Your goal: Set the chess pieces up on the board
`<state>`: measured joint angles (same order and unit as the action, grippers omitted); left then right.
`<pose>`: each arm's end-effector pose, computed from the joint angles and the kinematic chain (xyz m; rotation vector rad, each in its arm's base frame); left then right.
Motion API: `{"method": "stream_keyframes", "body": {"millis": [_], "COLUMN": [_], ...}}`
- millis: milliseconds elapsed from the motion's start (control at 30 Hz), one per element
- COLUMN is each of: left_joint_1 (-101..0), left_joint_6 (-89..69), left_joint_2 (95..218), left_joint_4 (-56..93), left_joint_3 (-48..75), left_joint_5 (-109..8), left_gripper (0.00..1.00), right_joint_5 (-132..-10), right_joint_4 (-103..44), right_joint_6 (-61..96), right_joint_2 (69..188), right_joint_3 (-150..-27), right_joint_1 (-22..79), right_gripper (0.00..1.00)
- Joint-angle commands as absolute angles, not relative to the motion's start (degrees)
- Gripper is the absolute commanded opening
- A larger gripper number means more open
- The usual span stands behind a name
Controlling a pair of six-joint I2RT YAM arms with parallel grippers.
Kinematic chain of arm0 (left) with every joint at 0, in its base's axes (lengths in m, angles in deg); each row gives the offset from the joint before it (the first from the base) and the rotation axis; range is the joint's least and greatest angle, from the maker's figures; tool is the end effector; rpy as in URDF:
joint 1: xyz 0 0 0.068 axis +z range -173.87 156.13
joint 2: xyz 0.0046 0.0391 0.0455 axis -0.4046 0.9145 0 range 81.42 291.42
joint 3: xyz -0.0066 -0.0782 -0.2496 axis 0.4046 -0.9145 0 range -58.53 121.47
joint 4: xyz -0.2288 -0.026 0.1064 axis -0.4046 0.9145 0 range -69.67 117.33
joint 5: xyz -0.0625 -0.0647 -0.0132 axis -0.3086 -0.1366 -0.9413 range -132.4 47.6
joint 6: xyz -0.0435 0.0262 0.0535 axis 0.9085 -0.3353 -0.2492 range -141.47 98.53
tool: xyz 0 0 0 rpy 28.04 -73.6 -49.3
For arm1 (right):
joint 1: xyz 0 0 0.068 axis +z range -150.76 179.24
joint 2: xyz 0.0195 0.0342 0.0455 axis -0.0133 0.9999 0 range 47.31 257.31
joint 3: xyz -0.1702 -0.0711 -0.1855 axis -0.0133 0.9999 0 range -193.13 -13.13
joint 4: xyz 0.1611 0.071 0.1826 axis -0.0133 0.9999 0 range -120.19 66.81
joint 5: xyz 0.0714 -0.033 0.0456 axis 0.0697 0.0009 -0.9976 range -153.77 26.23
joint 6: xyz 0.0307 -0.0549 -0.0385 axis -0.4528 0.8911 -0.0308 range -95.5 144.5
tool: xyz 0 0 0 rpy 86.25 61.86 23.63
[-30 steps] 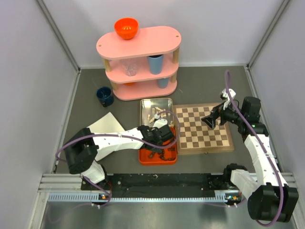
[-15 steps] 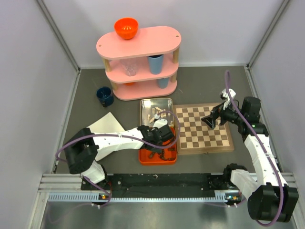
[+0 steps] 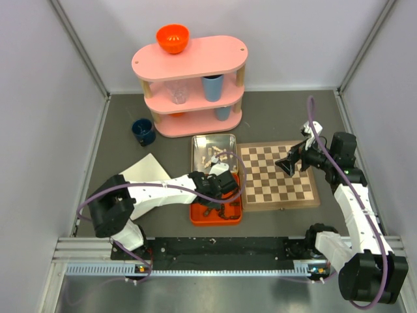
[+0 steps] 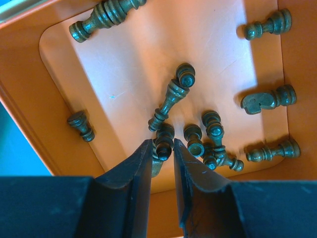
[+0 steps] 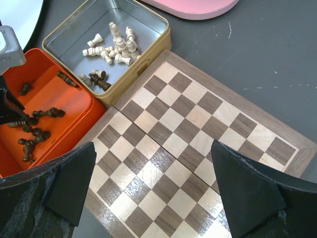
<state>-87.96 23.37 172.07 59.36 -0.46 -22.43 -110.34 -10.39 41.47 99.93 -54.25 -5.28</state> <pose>0.1483 -0.2573 0.1638 0.3721 2.6488 -0.0785 0.2129 0.0281 0.2653 -0.6739 1.8686 0.6140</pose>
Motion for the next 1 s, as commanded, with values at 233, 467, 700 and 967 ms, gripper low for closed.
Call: {"method": "stream_keyframes", "body": {"millis": [233,467,700,967], "left_joint_1": [-88.2,-88.1,-88.2,-88.2], "left_joint_6": [23.0,22.2,21.6,21.2], "left_joint_2": [171.2,166.0,164.2,162.9], "left_joint_4": [60.7,63.8,65.0,64.9], "left_joint_3": [0.4,1.9,3.6,4.5], "left_joint_5": [-22.2,-21.0,-22.3,-21.6], "left_gripper": [0.02,0.0,0.0,0.0], "right_joint_5": [-110.8,-110.8,-110.8,-110.9], "right_joint_4": [-11.1,-11.1,-11.2,-11.1], "right_joint_6": [42.8,42.7,42.8,42.7], "right_joint_2": [99.0,99.0,99.0,99.1], "right_joint_3": [-54.7,-54.7,-54.7,-54.8], "right_joint_1": [-5.0,-5.0,-5.0,-5.0], "right_gripper": [0.99,0.99,0.99,0.99]}}
